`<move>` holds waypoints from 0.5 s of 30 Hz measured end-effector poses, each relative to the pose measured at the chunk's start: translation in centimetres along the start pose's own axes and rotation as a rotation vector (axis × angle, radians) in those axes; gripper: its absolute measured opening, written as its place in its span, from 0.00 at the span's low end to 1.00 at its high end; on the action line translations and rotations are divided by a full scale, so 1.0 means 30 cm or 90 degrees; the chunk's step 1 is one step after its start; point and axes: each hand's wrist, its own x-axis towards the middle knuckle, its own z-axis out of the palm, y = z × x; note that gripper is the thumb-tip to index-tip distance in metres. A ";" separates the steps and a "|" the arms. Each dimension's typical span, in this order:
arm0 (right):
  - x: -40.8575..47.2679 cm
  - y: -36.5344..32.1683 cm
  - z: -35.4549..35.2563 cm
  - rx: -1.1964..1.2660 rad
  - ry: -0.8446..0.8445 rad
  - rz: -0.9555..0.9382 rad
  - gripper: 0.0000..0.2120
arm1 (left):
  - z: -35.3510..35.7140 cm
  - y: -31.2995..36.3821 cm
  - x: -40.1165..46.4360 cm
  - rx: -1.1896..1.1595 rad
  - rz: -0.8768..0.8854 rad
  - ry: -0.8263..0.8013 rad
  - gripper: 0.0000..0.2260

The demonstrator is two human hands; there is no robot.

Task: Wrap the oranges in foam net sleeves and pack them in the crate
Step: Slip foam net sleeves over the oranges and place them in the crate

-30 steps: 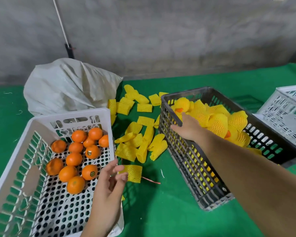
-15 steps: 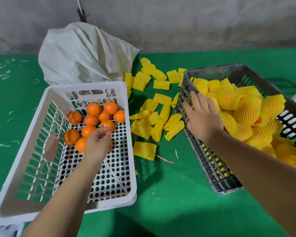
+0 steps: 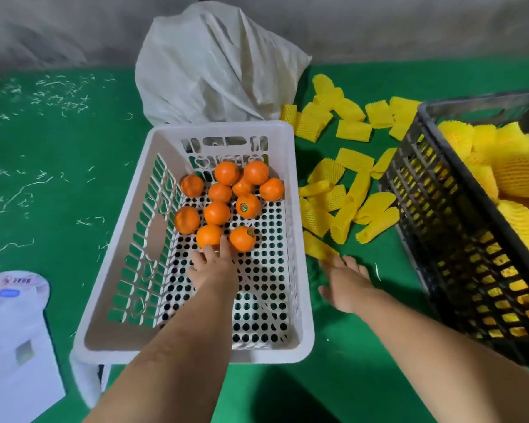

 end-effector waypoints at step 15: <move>-0.309 -0.058 -0.094 0.836 0.534 0.070 0.10 | -0.272 -0.020 -0.256 -0.847 0.160 0.072 0.26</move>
